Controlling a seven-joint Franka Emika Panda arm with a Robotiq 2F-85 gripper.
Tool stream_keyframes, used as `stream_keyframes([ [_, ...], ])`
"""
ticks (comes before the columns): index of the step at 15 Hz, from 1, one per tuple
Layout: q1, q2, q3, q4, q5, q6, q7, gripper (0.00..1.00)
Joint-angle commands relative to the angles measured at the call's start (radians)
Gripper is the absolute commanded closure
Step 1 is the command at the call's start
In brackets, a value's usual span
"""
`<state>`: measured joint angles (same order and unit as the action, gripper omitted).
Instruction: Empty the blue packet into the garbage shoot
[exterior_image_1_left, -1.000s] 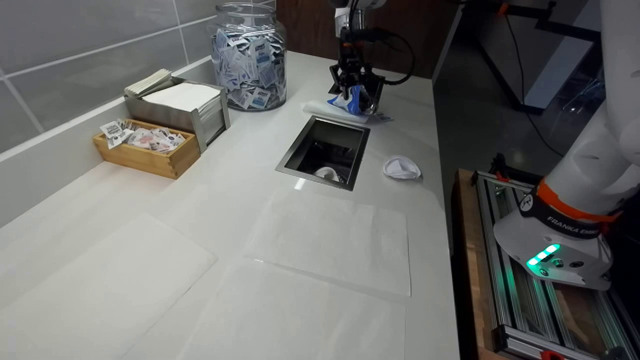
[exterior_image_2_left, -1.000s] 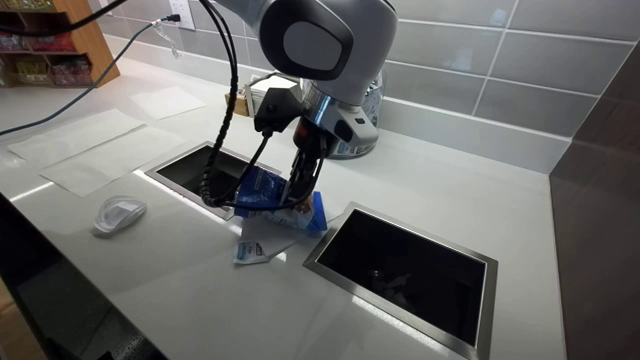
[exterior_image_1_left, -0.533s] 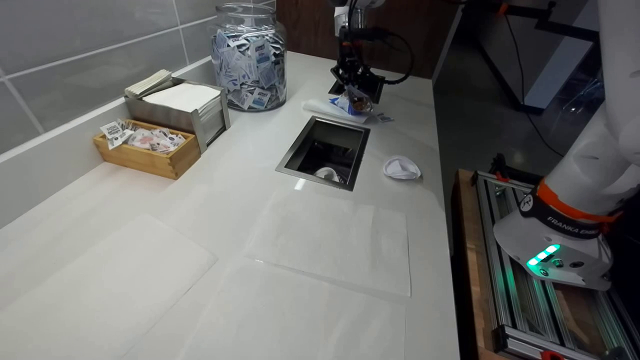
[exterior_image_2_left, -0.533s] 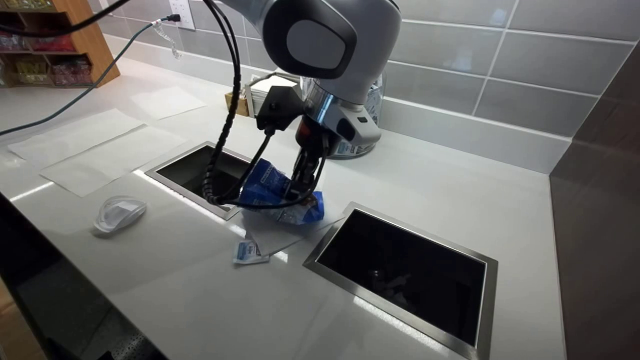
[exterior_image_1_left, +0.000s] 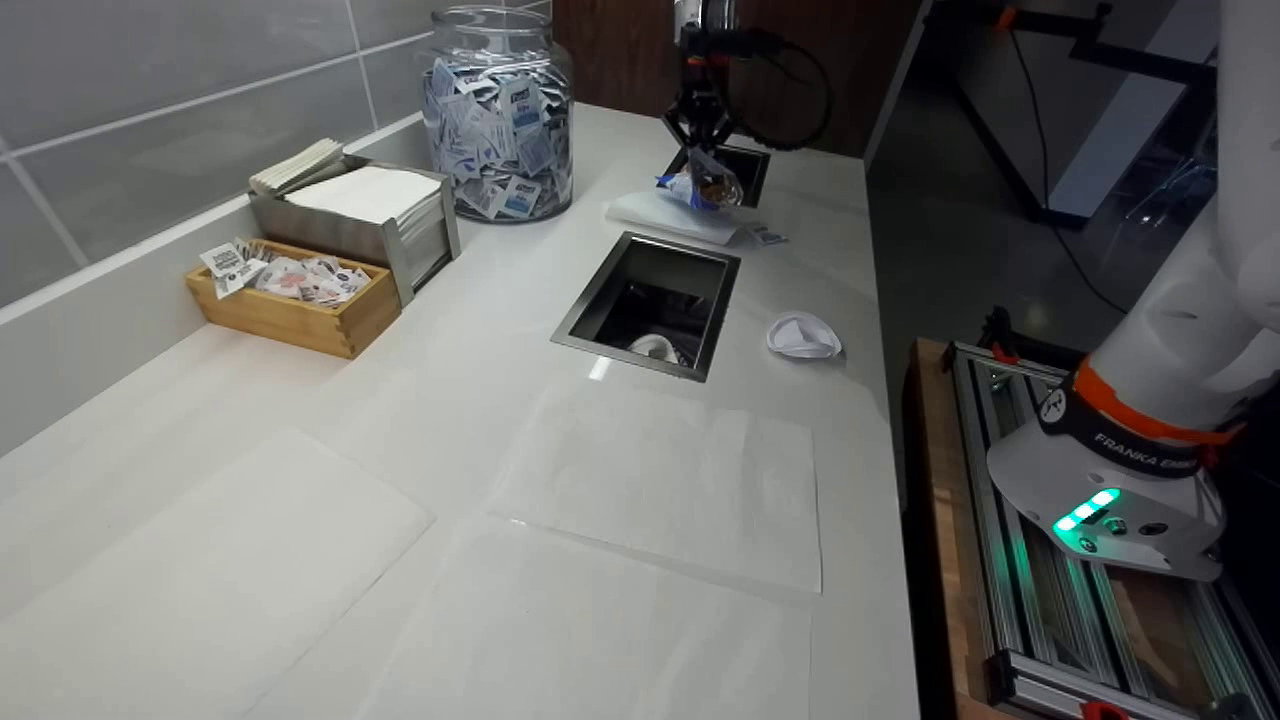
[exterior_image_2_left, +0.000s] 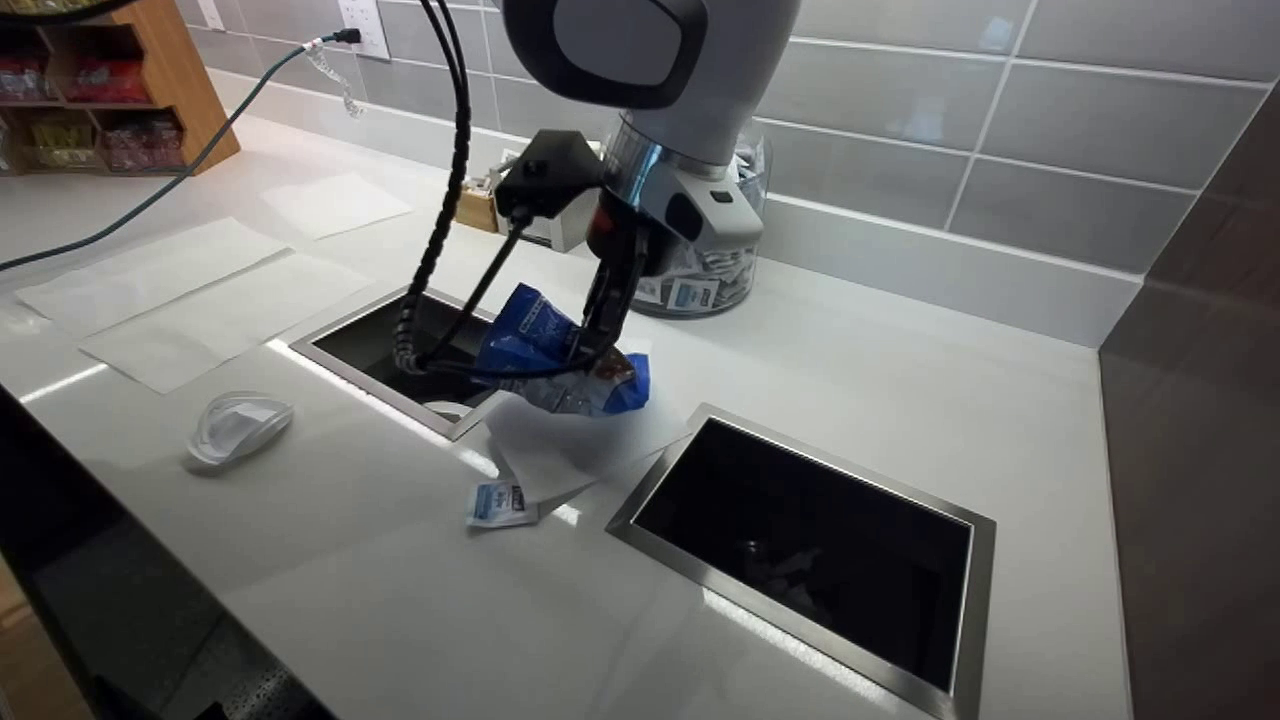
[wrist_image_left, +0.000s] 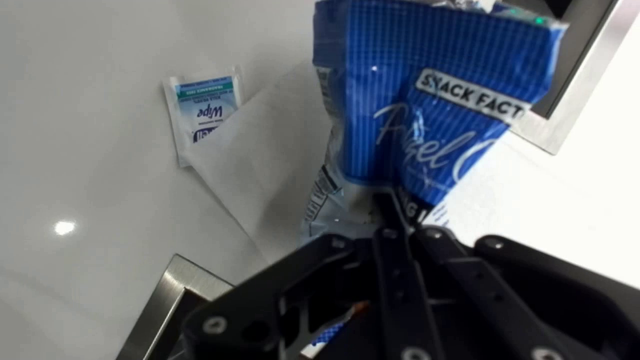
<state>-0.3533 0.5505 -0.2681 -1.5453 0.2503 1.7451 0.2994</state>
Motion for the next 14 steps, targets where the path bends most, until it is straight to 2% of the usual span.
stream_keyframes([
  [1,0.073,-0.145,-0.030,-0.155,-0.058,0.080,0.150,1.00],
  [5,0.167,-0.239,-0.050,-0.267,-0.206,0.196,0.358,1.00],
  [8,0.208,-0.277,-0.035,-0.317,-0.289,0.236,0.491,1.00],
  [9,0.170,-0.220,-0.021,-0.234,-0.245,0.193,0.420,1.00],
  [14,0.170,-0.222,-0.017,-0.234,-0.250,0.195,0.427,0.98],
])
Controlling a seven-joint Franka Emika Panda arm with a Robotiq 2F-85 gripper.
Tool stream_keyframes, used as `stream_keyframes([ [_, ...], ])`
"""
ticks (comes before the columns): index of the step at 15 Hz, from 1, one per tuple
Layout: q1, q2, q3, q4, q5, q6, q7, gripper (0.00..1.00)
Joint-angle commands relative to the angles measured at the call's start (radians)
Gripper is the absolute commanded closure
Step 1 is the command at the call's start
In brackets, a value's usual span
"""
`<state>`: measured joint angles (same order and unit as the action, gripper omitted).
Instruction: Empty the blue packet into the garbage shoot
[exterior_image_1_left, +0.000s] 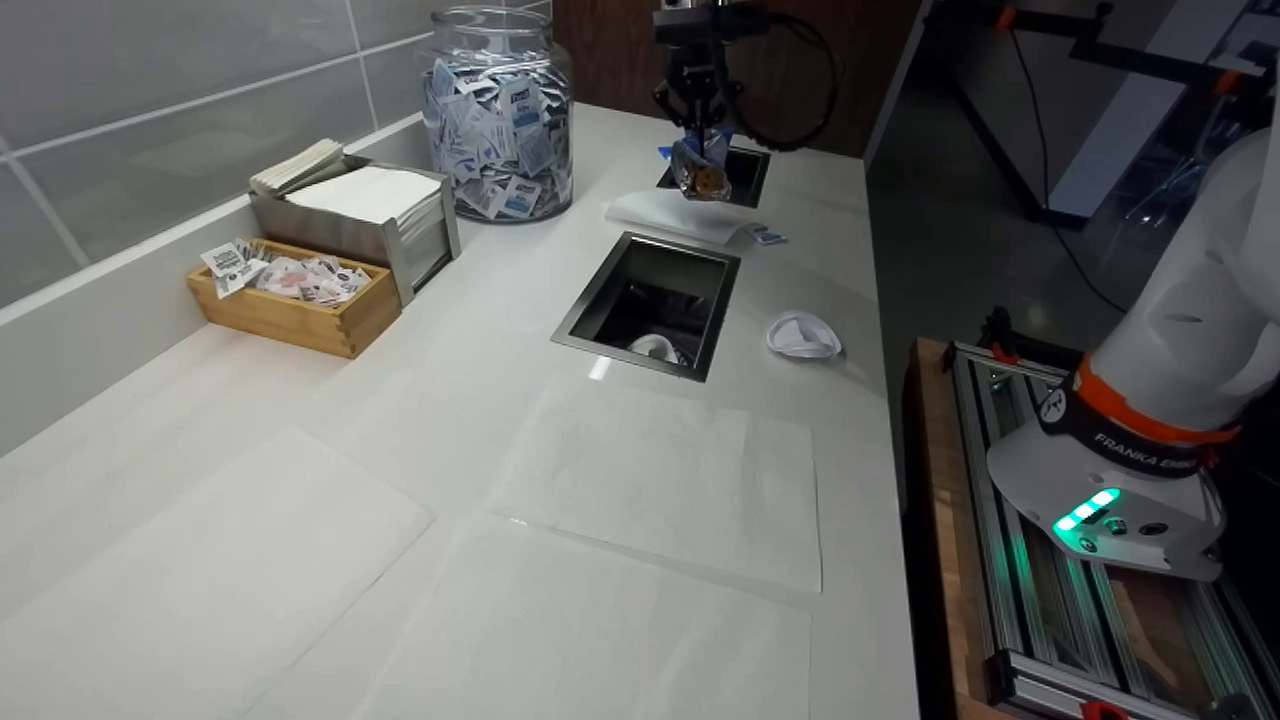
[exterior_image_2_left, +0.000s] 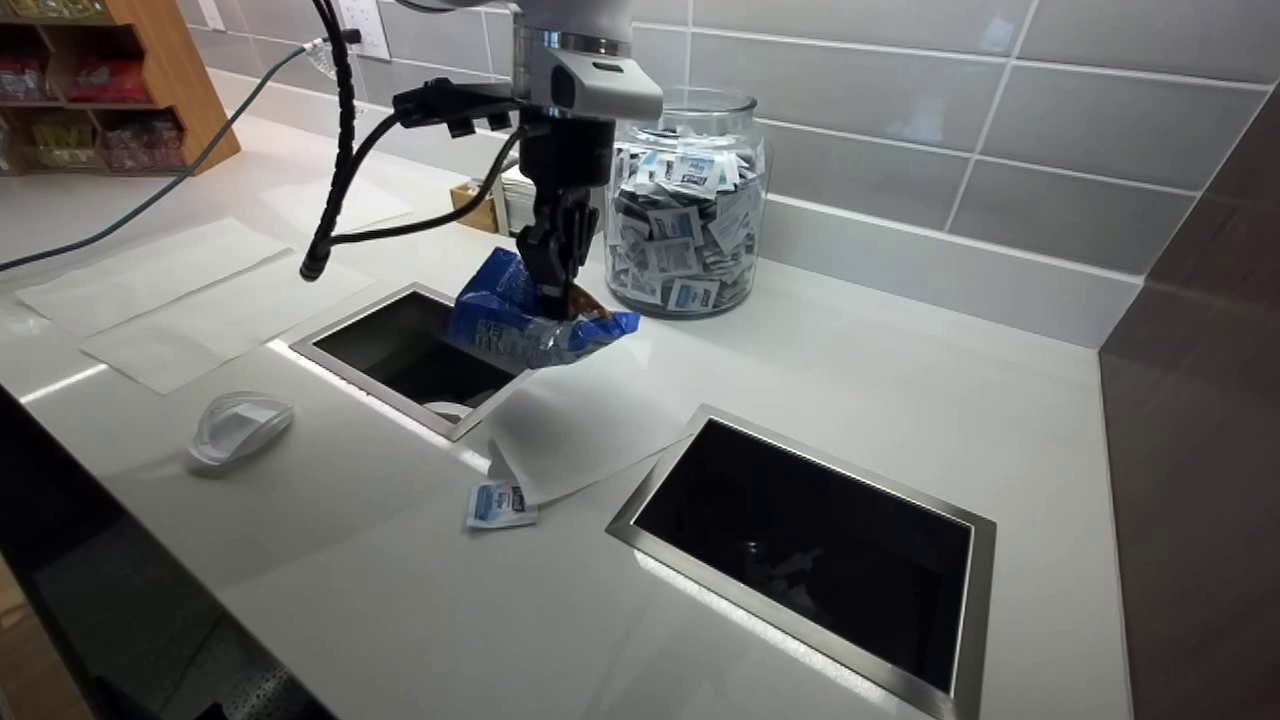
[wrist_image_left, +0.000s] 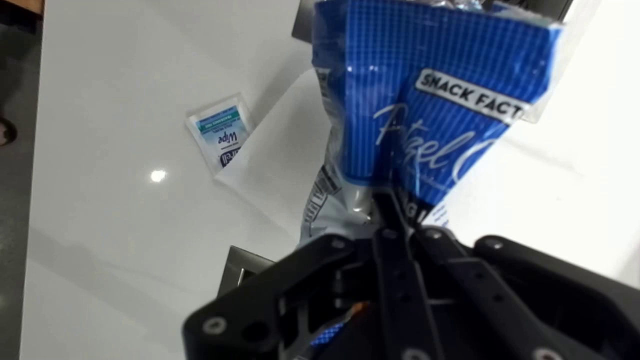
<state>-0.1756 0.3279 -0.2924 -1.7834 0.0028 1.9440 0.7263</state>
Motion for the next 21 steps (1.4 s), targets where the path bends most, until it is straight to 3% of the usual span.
stream_keyframes([
  [1,-0.009,0.001,0.007,0.005,-0.002,-0.004,0.000,0.98],
  [7,0.090,-0.062,0.033,-0.080,-0.097,-0.018,0.153,1.00],
  [14,0.211,-0.115,0.076,-0.188,-0.278,-0.021,0.614,1.00],
  [21,0.250,-0.163,0.127,-0.284,-0.509,-0.006,1.015,1.00],
])
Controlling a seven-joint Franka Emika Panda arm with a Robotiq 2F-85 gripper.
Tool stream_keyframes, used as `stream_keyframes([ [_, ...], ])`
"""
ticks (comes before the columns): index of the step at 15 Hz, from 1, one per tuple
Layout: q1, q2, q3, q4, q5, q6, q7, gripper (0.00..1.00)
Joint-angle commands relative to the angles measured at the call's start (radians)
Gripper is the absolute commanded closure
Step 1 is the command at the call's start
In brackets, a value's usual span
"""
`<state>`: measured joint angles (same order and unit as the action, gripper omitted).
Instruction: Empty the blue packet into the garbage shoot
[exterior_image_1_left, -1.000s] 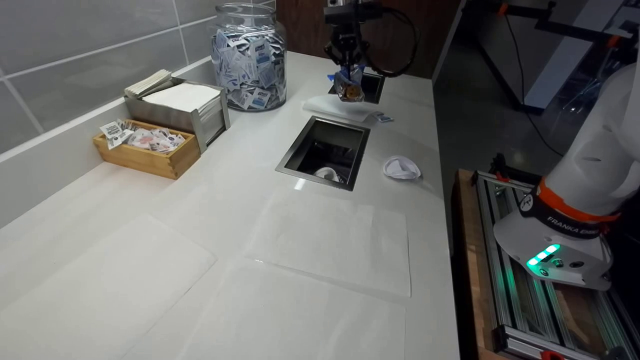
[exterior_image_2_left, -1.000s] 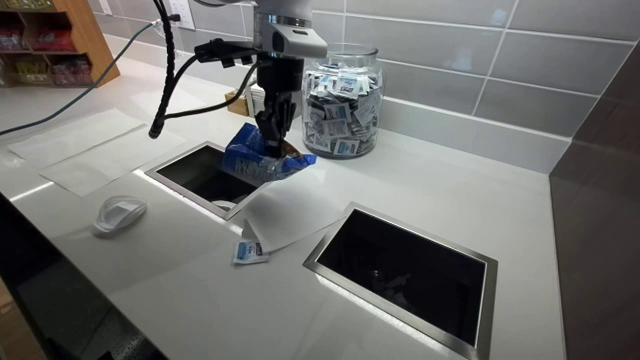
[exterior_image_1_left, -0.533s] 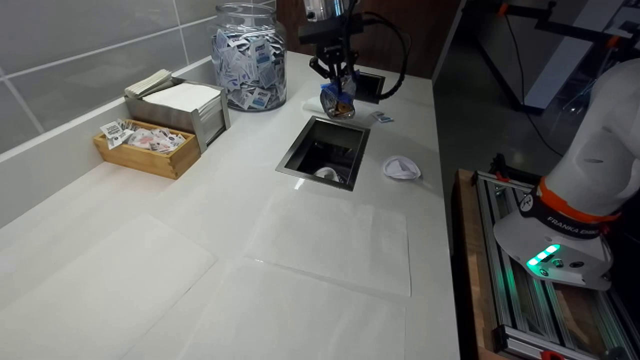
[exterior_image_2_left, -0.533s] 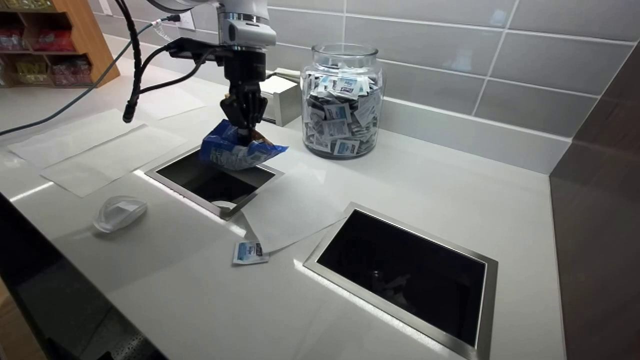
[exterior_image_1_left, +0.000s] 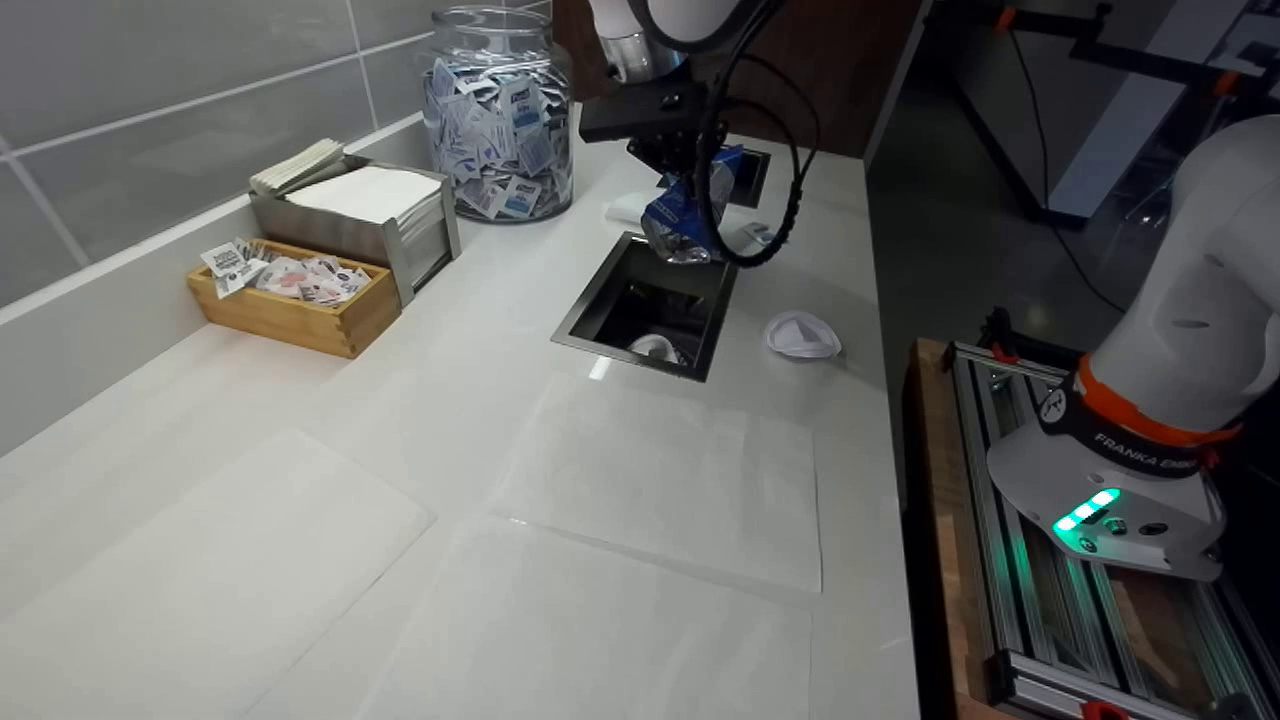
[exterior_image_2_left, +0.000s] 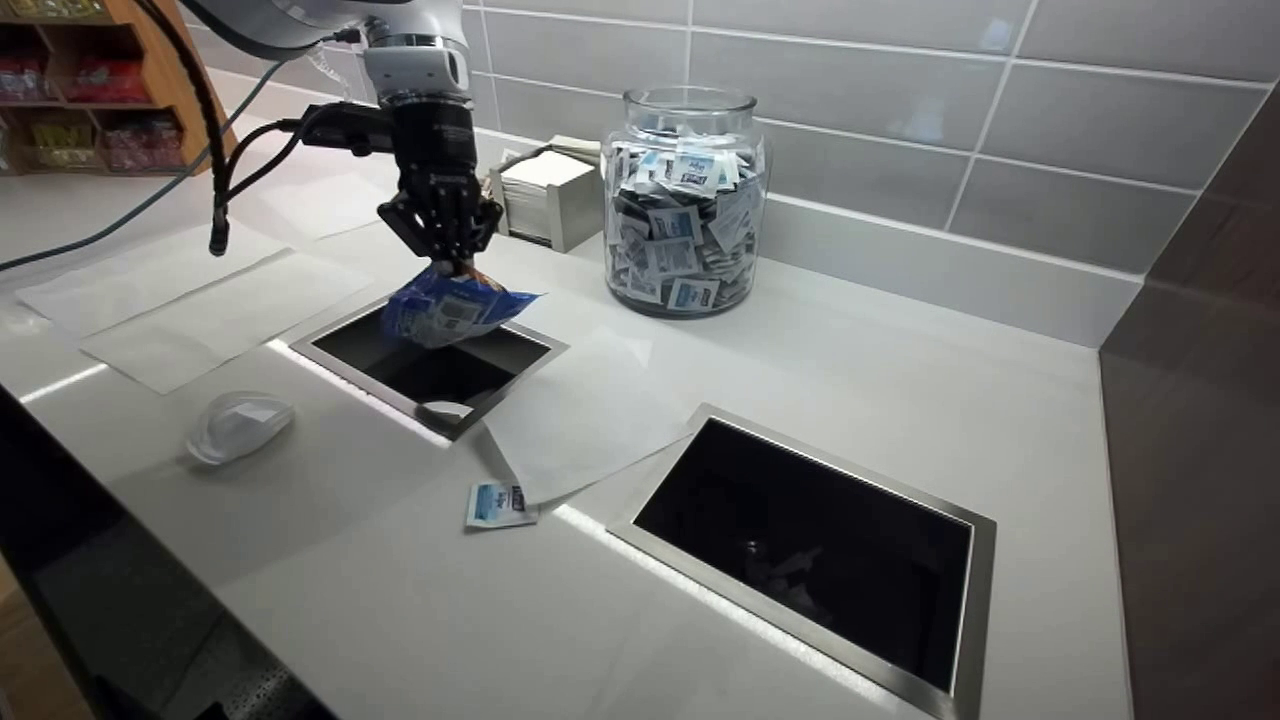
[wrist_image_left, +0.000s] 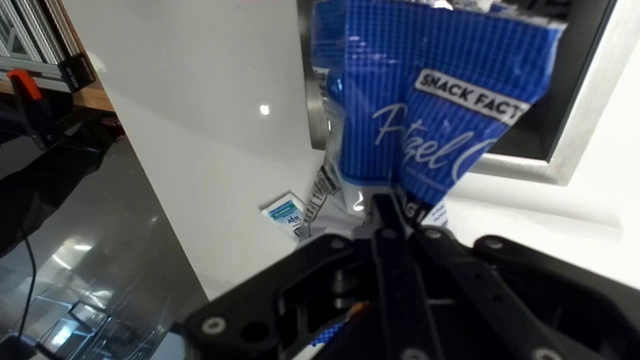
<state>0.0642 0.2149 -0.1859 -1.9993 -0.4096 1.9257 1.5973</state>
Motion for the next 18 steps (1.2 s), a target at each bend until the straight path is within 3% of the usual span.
stream_keyframes([
  [1,0.012,-0.054,0.029,-0.075,-0.130,0.009,0.185,1.00],
  [6,0.030,-0.064,0.082,-0.092,-0.313,-0.047,0.351,1.00],
  [13,0.055,-0.005,0.162,-0.044,-0.364,-0.316,0.439,1.00],
  [18,0.063,0.015,0.190,-0.025,-0.440,-0.384,0.513,1.00],
])
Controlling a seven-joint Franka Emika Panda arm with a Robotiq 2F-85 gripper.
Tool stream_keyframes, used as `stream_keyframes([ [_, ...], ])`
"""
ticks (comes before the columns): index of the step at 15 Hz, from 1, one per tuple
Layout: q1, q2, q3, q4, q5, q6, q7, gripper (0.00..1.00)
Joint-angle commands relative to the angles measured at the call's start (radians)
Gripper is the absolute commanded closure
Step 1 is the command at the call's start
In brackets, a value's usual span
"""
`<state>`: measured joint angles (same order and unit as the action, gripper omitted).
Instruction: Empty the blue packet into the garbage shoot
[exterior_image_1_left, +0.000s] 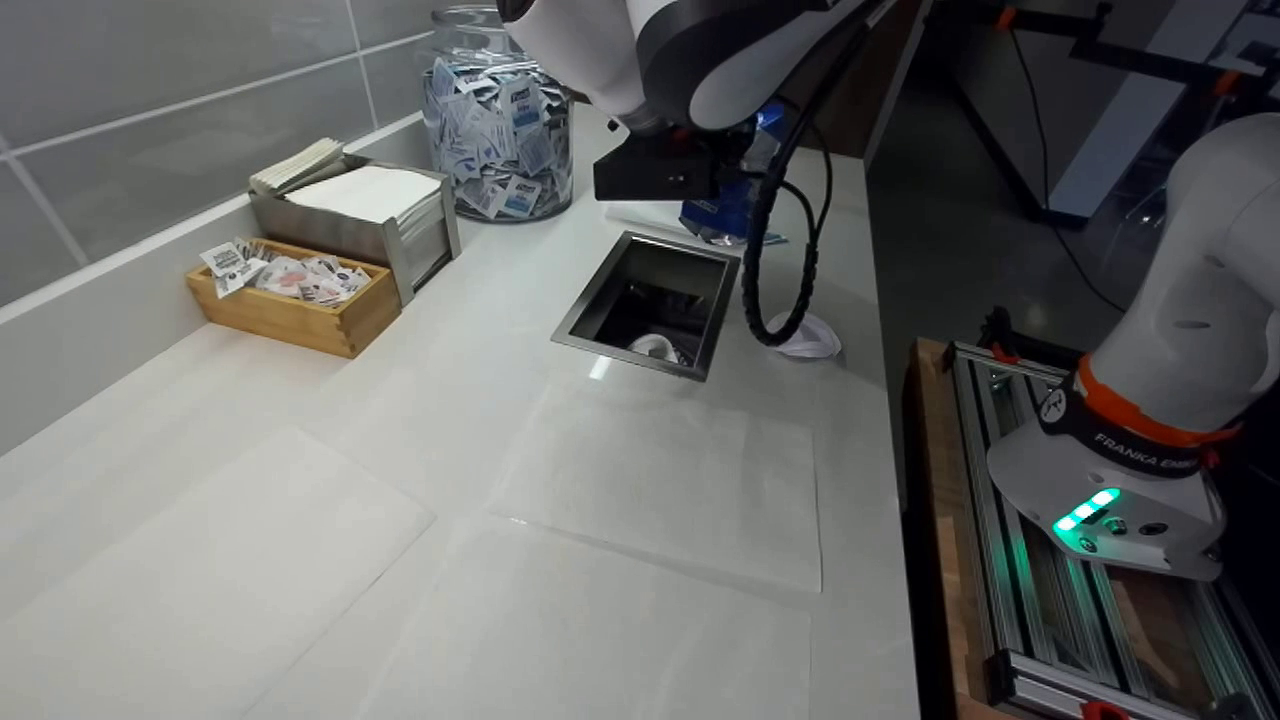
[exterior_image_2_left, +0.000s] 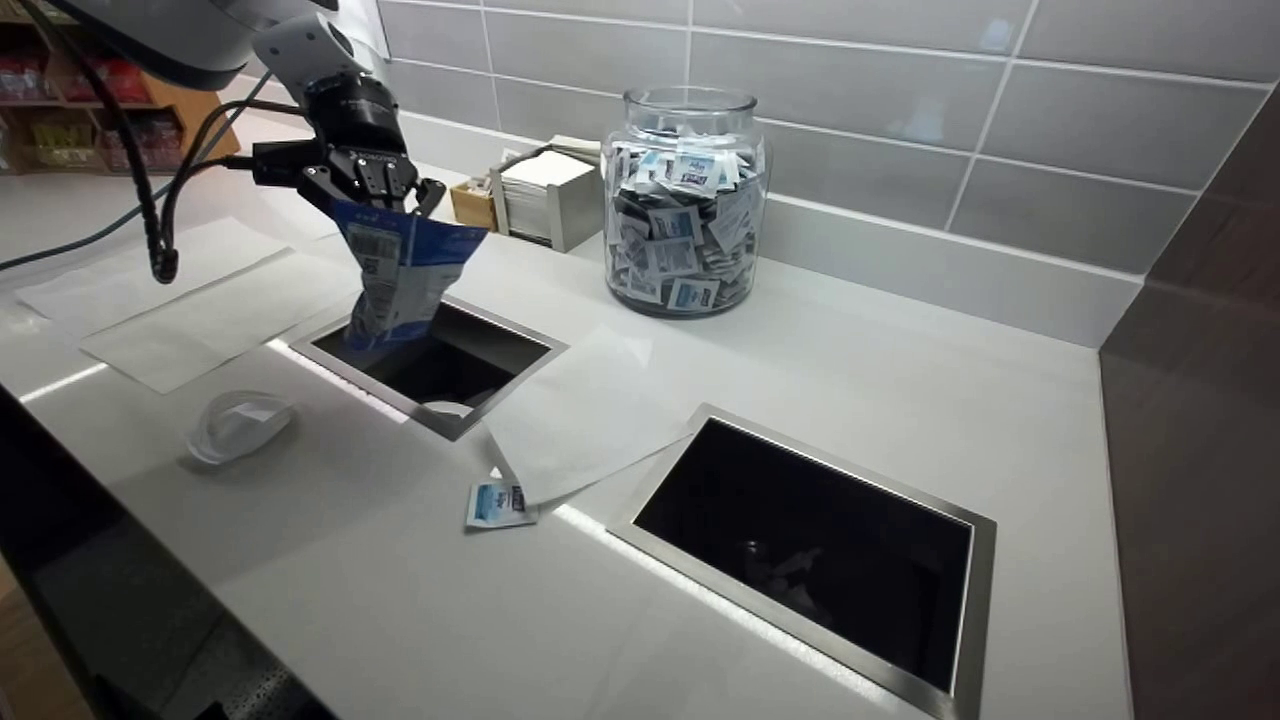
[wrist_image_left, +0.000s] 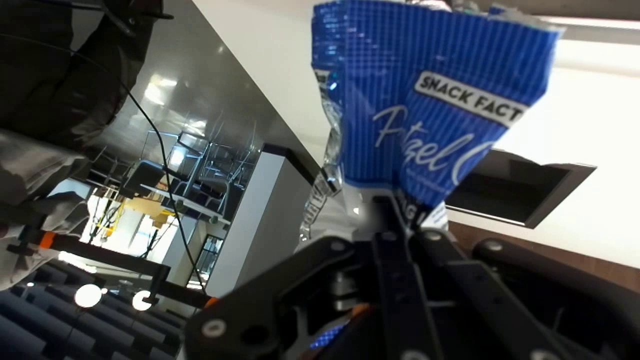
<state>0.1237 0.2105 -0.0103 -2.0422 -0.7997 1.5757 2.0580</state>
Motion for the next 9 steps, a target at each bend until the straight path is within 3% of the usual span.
stream_keyframes([
  [1,0.003,0.021,0.018,0.021,-0.062,-0.035,0.066,1.00],
  [9,0.018,0.043,0.044,0.044,-0.174,-0.093,0.127,1.00],
])
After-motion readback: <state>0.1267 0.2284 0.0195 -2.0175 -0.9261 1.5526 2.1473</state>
